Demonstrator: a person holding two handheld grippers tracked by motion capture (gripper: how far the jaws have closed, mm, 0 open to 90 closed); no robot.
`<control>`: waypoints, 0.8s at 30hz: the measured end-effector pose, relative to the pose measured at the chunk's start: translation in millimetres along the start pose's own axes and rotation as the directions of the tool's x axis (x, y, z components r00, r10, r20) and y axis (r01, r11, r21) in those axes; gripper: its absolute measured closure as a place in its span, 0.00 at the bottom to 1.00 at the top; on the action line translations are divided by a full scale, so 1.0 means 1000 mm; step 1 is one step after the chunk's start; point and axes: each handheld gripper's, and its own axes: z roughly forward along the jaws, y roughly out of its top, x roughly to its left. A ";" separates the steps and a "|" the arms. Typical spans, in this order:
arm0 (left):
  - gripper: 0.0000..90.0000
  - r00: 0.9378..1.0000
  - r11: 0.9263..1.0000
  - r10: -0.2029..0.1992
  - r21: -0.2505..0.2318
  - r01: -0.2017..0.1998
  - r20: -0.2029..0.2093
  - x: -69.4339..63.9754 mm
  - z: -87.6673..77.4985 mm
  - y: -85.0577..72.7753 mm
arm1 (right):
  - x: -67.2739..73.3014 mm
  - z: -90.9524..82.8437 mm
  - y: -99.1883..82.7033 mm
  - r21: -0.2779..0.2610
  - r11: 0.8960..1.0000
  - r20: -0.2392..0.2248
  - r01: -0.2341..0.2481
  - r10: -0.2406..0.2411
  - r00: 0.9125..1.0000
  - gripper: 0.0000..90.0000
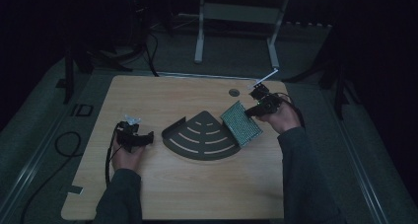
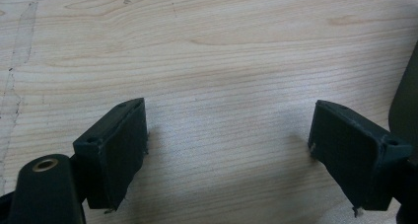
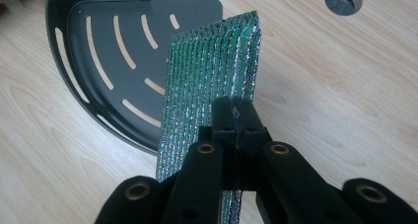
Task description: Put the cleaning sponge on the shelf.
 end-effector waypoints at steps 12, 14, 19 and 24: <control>0.18 1.000 1.000 -0.001 -0.002 0.001 0.000 0.000 0.000 0.000 | 0.003 0.013 0.008 -0.011 0.999 -0.014 0.031 -0.031 0.999 1.00; 0.18 1.000 1.000 0.000 -0.002 0.000 -0.001 0.000 0.000 0.000 | 0.004 0.018 0.010 -0.010 0.999 -0.015 0.038 -0.039 0.999 1.00; 0.18 1.000 1.000 0.000 -0.001 0.000 -0.001 0.000 0.000 0.000 | 0.006 0.025 0.015 -0.010 0.999 -0.024 0.051 -0.051 0.998 1.00; 0.18 1.000 1.000 -0.001 -0.001 0.001 -0.001 0.000 0.000 0.000 | 0.007 0.031 0.017 -0.011 0.998 -0.030 0.060 -0.060 0.998 1.00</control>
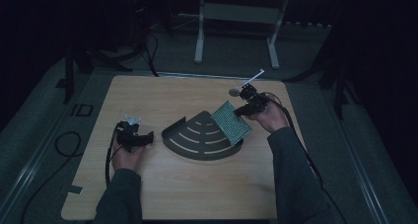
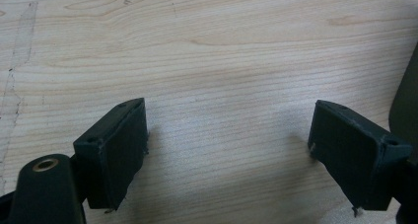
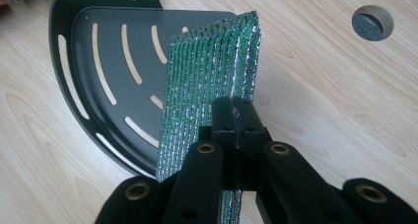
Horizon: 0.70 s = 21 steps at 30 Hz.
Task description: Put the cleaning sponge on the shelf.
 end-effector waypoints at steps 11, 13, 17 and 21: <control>0.18 1.000 1.000 0.000 0.000 0.000 0.000 0.000 0.000 0.000 | 0.003 0.009 0.002 0.006 1.000 -0.011 0.022 -0.022 1.000 1.00; 0.18 1.000 1.000 0.000 0.000 0.000 0.000 0.000 0.000 0.000 | 0.002 0.010 0.003 0.004 1.000 -0.011 0.024 -0.024 1.000 1.00; 0.18 1.000 1.000 0.000 0.000 0.000 0.000 0.000 0.000 0.000 | 0.003 0.011 0.003 0.000 1.000 -0.012 0.021 -0.021 1.000 1.00; 0.18 1.000 1.000 0.000 0.000 0.000 0.000 0.000 0.000 0.000 | 0.005 0.013 0.003 0.006 1.000 -0.013 0.029 -0.029 0.999 1.00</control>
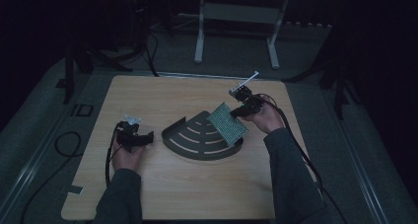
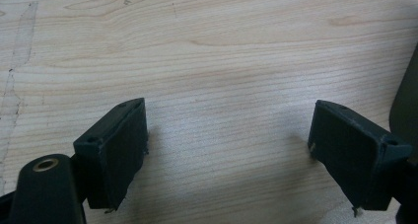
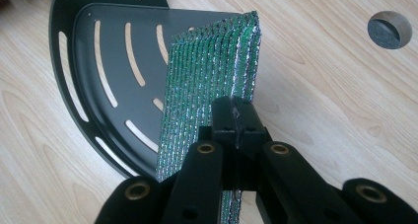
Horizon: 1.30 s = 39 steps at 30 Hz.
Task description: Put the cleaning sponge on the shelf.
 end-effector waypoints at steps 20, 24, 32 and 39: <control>0.18 1.000 1.000 0.000 0.000 0.000 0.000 0.000 0.000 0.000 | 0.013 0.022 0.001 0.038 0.999 0.001 0.026 -0.026 1.000 1.00; 0.18 1.000 1.000 0.000 0.000 0.000 0.000 0.000 0.000 0.000 | 0.013 0.024 0.001 0.046 0.998 0.006 0.031 -0.032 0.999 1.00; 0.18 1.000 1.000 0.000 0.000 0.000 0.000 0.000 0.000 0.000 | 0.015 0.029 0.001 0.053 0.998 0.013 0.039 -0.040 0.999 1.00; 0.18 1.000 1.000 0.000 0.000 0.000 0.000 0.000 0.000 0.000 | 0.019 0.036 0.001 0.070 0.996 0.015 0.047 -0.048 0.999 1.00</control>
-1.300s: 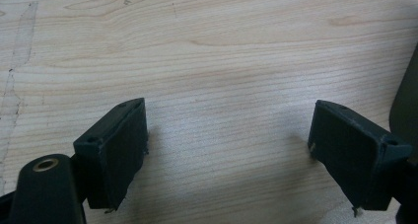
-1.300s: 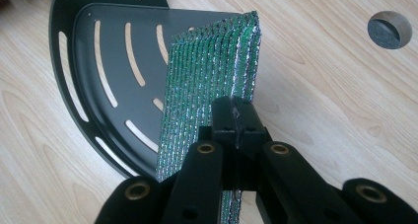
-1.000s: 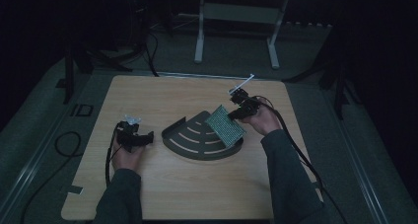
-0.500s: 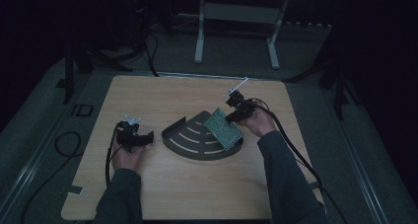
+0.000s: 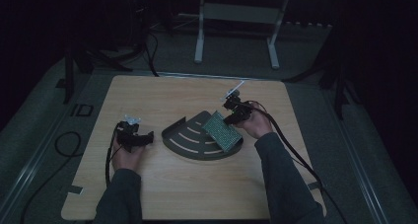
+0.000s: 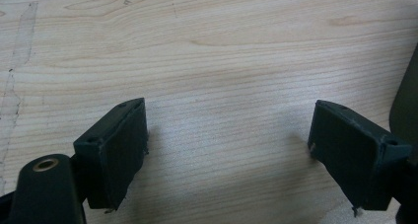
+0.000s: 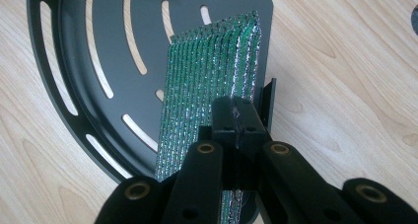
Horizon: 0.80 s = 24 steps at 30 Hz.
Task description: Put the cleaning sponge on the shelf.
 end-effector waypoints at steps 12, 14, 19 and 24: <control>0.18 1.000 1.000 -0.001 0.000 0.001 0.000 0.000 0.000 0.000 | 0.003 0.009 0.000 0.017 1.000 0.005 0.004 -0.004 1.000 1.00; 0.18 1.000 1.000 -0.001 0.000 0.001 0.000 0.000 0.000 0.000 | 0.004 0.011 0.000 0.025 1.000 0.014 0.005 -0.005 1.000 1.00; 0.18 1.000 1.000 -0.002 -0.001 0.002 0.000 0.000 0.000 0.000 | 0.005 0.016 0.000 0.044 0.999 0.036 0.010 -0.012 0.999 1.00; 0.18 1.000 1.000 -0.002 -0.001 0.002 0.000 0.000 0.000 0.000 | 0.006 0.020 0.000 0.059 0.998 0.069 0.016 -0.020 0.997 1.00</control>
